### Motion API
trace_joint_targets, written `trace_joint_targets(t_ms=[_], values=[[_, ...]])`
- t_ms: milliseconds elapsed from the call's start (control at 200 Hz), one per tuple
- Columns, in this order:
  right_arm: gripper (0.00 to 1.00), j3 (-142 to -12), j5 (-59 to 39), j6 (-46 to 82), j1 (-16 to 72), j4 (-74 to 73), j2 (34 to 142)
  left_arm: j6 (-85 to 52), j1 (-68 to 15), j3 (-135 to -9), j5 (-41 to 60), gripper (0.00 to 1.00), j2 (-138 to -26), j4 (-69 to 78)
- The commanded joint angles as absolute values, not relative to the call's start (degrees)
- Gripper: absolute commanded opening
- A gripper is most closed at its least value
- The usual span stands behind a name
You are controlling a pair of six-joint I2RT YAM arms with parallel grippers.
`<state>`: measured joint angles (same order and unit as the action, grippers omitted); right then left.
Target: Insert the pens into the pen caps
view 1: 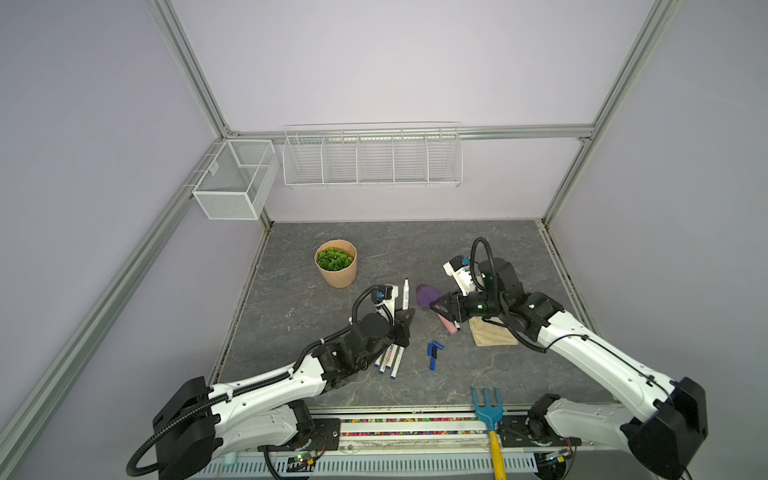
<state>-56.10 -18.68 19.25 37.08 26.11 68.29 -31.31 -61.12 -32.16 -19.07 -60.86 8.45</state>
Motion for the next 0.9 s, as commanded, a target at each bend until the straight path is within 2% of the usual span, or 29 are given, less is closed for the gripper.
trace_joint_targets(t_ms=[0, 115, 340, 600, 895], values=[[0.48, -54.0, -10.2, 13.0, 40.8, 40.5, 70.1, -39.2, -61.0, -28.1, -27.2, 0.00, -57.7, 3.9], [0.47, -52.2, -10.6, 12.8, 45.0, 44.3, 75.5, -41.4, -61.0, -25.6, -29.8, 0.00, -54.3, 2.9], [0.35, -52.3, -11.4, 14.3, 46.4, 40.2, 86.9, -39.5, -61.1, -25.7, -31.3, 0.00, -51.6, 0.0], [0.33, -55.6, -10.7, 13.5, 46.3, 37.8, 96.0, -41.7, -61.1, -25.1, -31.0, 0.00, -50.9, -0.6], [0.34, -58.4, -10.6, 13.1, 44.4, 36.0, 98.7, -42.2, -61.1, -24.6, -31.7, 0.00, -50.2, -1.2]])
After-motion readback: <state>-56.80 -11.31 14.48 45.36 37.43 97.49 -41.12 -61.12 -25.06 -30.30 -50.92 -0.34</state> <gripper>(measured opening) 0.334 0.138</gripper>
